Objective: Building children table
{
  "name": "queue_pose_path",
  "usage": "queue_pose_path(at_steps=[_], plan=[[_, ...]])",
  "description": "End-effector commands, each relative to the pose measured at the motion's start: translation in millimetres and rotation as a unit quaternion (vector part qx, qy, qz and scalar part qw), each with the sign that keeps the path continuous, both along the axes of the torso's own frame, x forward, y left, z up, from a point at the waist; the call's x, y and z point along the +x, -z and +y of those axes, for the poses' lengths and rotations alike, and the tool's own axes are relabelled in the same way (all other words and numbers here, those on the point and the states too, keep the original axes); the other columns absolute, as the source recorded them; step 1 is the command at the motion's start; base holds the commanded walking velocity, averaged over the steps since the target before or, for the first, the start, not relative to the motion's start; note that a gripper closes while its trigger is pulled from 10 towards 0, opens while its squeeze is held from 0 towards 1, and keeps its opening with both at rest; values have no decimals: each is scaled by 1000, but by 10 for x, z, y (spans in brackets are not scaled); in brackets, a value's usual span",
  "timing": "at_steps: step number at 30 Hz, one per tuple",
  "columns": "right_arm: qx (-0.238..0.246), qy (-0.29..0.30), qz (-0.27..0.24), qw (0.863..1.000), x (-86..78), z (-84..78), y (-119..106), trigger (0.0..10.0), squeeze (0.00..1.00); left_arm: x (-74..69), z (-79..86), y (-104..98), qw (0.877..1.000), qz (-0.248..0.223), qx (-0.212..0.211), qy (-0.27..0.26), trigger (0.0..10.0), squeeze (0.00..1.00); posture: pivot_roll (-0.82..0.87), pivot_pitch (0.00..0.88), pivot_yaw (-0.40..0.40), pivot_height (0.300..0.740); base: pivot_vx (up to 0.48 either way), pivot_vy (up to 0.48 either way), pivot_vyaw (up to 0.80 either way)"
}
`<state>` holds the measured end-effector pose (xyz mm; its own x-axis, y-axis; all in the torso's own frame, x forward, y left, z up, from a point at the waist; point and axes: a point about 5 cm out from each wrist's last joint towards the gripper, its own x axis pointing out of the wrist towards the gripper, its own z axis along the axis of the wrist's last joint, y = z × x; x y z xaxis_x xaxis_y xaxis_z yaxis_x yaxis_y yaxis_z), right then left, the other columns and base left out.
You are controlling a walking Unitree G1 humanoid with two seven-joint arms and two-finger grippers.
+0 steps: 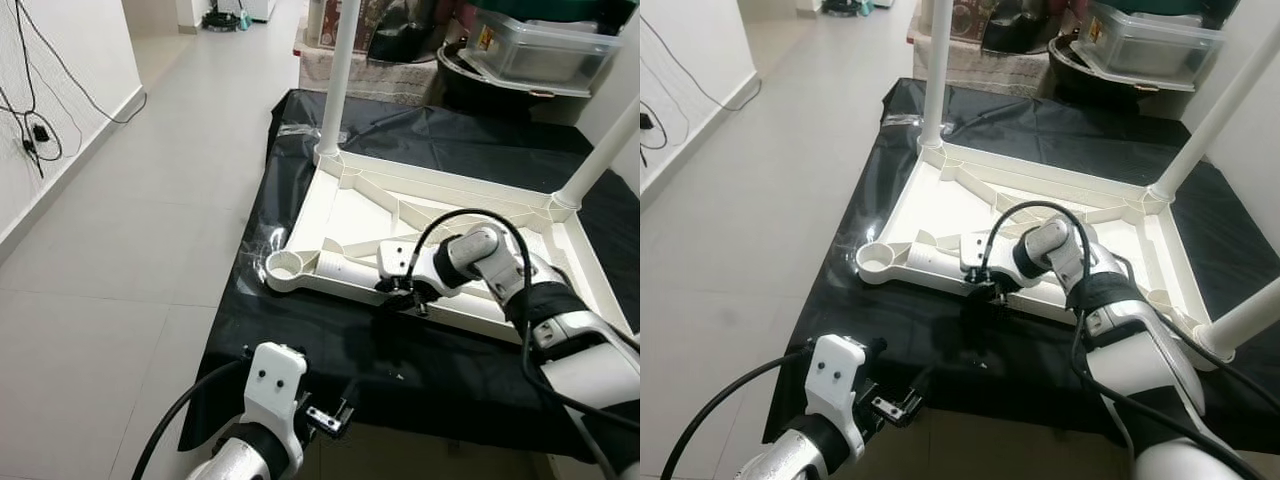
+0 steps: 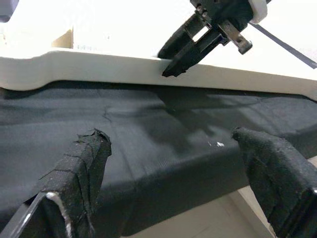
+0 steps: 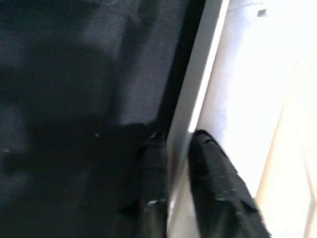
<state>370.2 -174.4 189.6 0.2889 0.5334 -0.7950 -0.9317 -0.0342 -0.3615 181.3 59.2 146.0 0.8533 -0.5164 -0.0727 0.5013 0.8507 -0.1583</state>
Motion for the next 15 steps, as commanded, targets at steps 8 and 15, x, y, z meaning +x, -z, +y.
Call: queue_pose_path(at_steps=[8, 15], plan=[[-37, -24, 40, 998, -96, -36, 178, 0, 0, -21, -9, 37, 1000, 5, 7, 4, 10000, 0, 16, 86, -107, 740, 0, 0, 0], [-65, -47, 81, 994, -194, -152, 176, 0, 0, -19, -7, 35, 1000, 5, 7, 4, 10000, 0, 14, 90, -104, 740, 0, 0, 0]])
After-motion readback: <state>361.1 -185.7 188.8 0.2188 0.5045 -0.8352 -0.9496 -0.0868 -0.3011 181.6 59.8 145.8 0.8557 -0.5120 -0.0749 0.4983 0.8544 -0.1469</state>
